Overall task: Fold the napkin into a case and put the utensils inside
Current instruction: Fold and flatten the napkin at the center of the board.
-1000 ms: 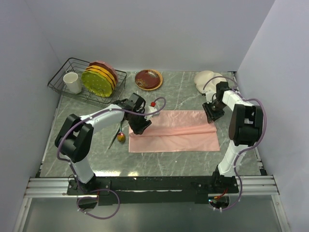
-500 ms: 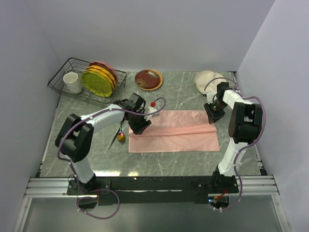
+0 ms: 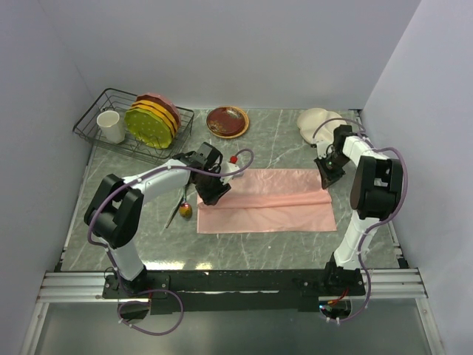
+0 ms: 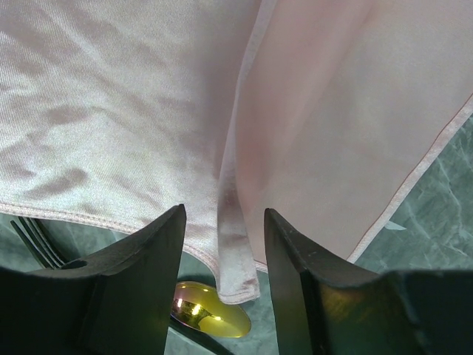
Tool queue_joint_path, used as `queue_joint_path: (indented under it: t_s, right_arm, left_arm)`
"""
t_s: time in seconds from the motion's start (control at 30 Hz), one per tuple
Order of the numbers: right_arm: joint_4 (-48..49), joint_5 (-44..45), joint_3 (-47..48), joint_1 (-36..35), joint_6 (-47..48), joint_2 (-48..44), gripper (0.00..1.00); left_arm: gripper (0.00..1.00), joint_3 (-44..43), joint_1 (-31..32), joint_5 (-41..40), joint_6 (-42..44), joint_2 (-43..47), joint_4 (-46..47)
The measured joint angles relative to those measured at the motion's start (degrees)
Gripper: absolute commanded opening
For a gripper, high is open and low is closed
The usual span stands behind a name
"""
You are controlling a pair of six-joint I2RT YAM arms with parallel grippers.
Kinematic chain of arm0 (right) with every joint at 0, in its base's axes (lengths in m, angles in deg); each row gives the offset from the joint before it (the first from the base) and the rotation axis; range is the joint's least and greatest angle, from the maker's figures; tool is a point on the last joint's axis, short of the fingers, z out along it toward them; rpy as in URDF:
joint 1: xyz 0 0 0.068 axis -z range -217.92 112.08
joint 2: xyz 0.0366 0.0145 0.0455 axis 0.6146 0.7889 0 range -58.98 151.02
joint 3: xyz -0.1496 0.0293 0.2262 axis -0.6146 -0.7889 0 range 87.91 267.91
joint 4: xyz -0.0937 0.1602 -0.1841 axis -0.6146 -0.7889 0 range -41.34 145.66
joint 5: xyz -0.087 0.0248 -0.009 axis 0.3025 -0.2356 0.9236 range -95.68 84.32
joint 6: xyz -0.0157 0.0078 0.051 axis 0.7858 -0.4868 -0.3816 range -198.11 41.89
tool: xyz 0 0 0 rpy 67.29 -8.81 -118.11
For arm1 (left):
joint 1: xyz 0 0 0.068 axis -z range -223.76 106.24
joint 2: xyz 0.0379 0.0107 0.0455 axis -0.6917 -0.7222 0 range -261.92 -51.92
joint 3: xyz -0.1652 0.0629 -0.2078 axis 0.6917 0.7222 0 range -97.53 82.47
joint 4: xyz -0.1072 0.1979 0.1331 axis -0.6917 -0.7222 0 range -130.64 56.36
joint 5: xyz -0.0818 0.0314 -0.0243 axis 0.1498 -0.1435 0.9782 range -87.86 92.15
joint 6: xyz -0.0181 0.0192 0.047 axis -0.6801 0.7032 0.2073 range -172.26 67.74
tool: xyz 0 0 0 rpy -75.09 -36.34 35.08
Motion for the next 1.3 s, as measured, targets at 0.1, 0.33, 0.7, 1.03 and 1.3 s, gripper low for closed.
queue_joint_path:
  t_s: [0.1,0.33,0.7,1.03,1.3]
  right_arm:
    - [-0.37,-0.26,-1.16,0.00,1.38,-2.14,0.00]
    - [-1.29,-0.98,-6.49,0.00,5.44,-9.42,0.00]
    - [-0.76,1.55,-19.91,0.00,13.38,-16.81,0.00]
    - [2.10,2.64,-25.07,0.00,17.16,-21.14,0.00]
    - [2.80,3.28,-26.18,0.00,18.25,-22.34,0.01]
  left_arm:
    - [0.52,0.00,-0.55,0.13,-0.15,0.00,-0.13]
    - [0.52,0.83,-1.77,0.76,-0.94,0.37,-0.13]
    - [0.38,5.99,-1.81,2.40,-1.01,3.85,-0.57]
    - [0.30,12.61,-1.75,2.78,0.57,8.98,-0.02]
    - [0.30,16.79,-0.83,2.64,2.10,13.09,0.92]
